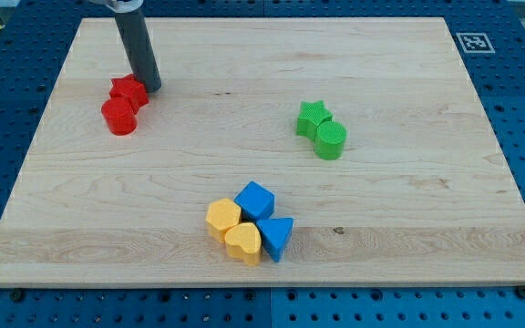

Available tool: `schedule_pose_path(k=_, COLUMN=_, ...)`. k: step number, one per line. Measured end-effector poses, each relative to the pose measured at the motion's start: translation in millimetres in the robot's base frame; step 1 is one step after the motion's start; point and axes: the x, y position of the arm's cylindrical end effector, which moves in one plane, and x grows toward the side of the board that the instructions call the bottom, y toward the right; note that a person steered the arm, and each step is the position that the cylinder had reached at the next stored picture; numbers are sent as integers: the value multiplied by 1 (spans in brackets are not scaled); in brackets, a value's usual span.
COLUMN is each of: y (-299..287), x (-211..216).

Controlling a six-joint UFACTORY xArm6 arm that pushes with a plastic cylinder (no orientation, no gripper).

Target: Go to the right side of the red circle

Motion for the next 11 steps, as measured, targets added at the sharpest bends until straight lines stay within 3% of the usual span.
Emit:
schedule_pose_path(k=5, y=26, x=4)
schedule_pose_path(k=8, y=52, x=35)
schedule_pose_path(k=11, y=52, x=97)
